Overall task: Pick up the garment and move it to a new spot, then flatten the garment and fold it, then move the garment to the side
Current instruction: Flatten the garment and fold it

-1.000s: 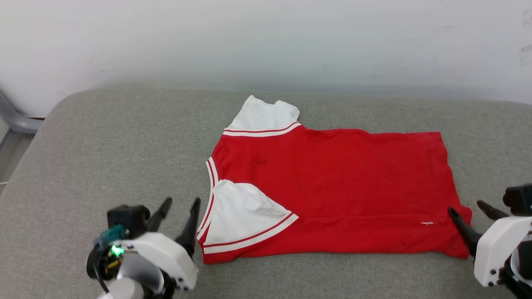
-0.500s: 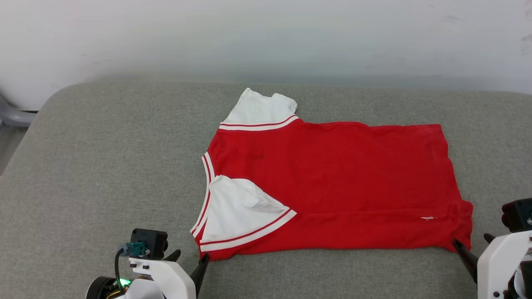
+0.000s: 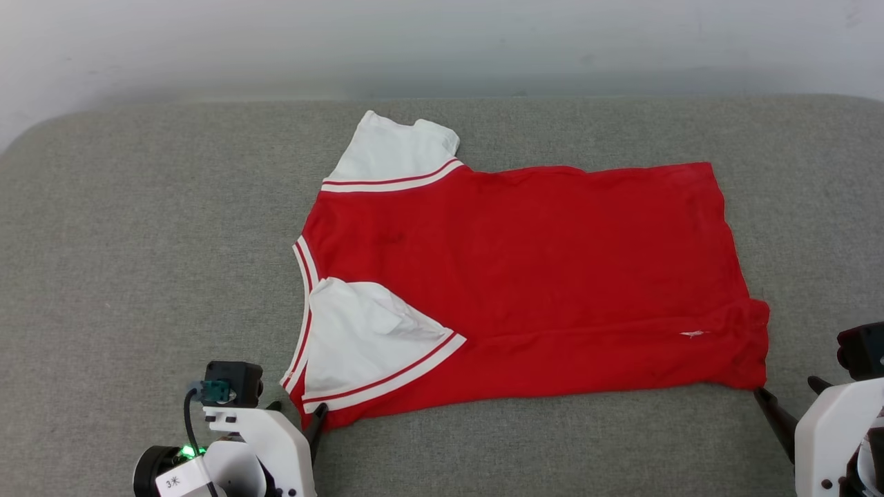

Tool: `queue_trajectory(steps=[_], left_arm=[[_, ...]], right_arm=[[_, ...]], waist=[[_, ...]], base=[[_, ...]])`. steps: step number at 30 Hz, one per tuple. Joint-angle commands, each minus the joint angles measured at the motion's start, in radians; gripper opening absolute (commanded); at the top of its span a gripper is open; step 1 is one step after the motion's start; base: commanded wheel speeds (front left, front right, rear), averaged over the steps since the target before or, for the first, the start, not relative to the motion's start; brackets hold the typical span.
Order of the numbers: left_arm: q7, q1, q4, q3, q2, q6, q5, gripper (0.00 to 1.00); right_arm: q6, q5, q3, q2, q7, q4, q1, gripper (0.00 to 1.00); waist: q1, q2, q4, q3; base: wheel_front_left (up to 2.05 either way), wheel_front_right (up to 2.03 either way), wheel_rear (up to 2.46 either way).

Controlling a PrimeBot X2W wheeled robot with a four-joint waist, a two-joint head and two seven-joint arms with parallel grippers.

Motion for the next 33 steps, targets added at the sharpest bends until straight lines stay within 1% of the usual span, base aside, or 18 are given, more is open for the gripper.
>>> queue_trajectory(steps=[1, 5, 7, 8, 9, 11, 13, 14, 15, 16, 17, 20, 22, 26, 33], left_arm=[[-0.003, -0.007, 0.015, 0.001, -0.005, -0.003, -0.008, 1.0], [0.004, -0.014, 0.066, -0.01, -0.019, -0.019, -0.016, 1.0], [0.034, -0.009, 0.096, -0.03, -0.026, -0.035, -0.024, 1.0], [0.049, -0.003, 0.111, -0.041, -0.028, -0.043, -0.031, 0.56], [0.06, 0.002, 0.125, -0.05, -0.032, -0.051, -0.035, 0.0], [0.049, 0.005, 0.135, -0.058, -0.044, -0.077, -0.047, 0.0], [0.031, 0.007, 0.141, -0.054, -0.042, -0.093, -0.047, 0.0], [0.015, 0.005, 0.14, -0.047, -0.037, -0.093, -0.044, 0.0], [-0.022, 0.002, 0.126, -0.029, -0.035, -0.085, -0.036, 0.0], [-0.039, -0.001, 0.114, -0.022, -0.03, -0.081, -0.031, 0.0], [-0.054, -0.005, 0.099, -0.011, -0.026, -0.075, -0.028, 0.0], [-0.082, -0.008, 0.047, 0.002, -0.022, -0.065, -0.024, 0.0], [-0.081, -0.011, 0.009, 0.005, -0.015, -0.053, -0.015, 0.0], [-0.07, -0.016, -0.057, 0.006, 0.0, -0.026, 0.0, 0.0], [-0.059, -0.038, -0.112, -0.003, 0.005, -0.009, 0.021, 0.0]], right_arm=[[-0.001, 0.002, 0.0, -0.002, -0.005, -0.005, -0.016, 1.0], [-0.001, 0.0, -0.001, 0.005, -0.013, 0.002, -0.011, 1.0], [-0.001, -0.003, 0.0, 0.007, -0.014, 0.005, -0.008, 1.0], [-0.001, -0.004, 0.001, 0.007, -0.016, 0.007, -0.007, 1.0], [-0.001, -0.006, 0.001, 0.007, -0.016, 0.009, -0.008, 1.0], [-0.001, -0.013, 0.001, 0.0, -0.019, 0.015, -0.01, 1.0], [-0.001, -0.02, 0.0, -0.01, -0.02, 0.022, -0.011, 1.0], [-0.001, -0.024, -0.001, -0.015, -0.021, 0.025, -0.012, 1.0], [-0.001, -0.034, -0.007, -0.022, -0.026, 0.031, -0.021, 1.0], [-0.001, -0.042, -0.007, -0.03, -0.03, 0.037, -0.024, 1.0], [-0.001, -0.055, -0.005, -0.042, -0.035, 0.043, -0.028, 1.0], [-0.001, -0.07, -0.004, -0.049, -0.047, 0.082, -0.043, 1.0], [-0.001, -0.074, -0.005, -0.054, -0.04, 0.113, -0.058, 1.0], [-0.001, -0.065, -0.021, -0.034, -0.024, 0.193, -0.106, 1.0], [-0.001, -0.072, -0.019, -0.023, -0.035, 0.339, -0.188, 1.0]], waist=[[-0.0001, -0.0001, -0.008, 0.009], [-0.0001, -0.0001, -0.014, 0.023], [-0.0001, -0.0001, -0.014, 0.027], [-0.0001, -0.0001, -0.014, 0.028], [-0.0001, -0.0001, -0.014, 0.027], [-0.0001, -0.0001, -0.011, 0.021], [-0.0001, -0.0001, -0.006, 0.009], [-0.0001, -0.0001, -0.003, 0.001], [-0.0001, -0.0001, 0.004, -0.014], [-0.0001, -0.0001, 0.008, -0.02], [-0.0001, -0.0001, 0.013, -0.025], [-0.0001, -0.0001, 0.026, -0.033], [-0.0001, -0.0001, 0.036, -0.034], [-0.0001, -0.0001, 0.054, -0.02], [-0.0001, -0.0001, 0.083, 0.02]], base=[[0.0, 0.0, 0.0], [0.0, 0.0, 0.0], [0.0, 0.0, 0.0], [0.0, 0.0, 0.0], [0.0, 0.0, 0.0], [0.0, 0.0, 0.0], [0.0, 0.0, 0.0], [0.0, 0.0, 0.0], [0.0, 0.0, 0.0], [0.0, 0.0, 0.0], [0.0, 0.0, 0.0], [0.0, 0.0, 0.0], [0.0, 0.0, 0.0], [0.0, 0.0, 0.0], [0.0, 0.0, 0.0]])
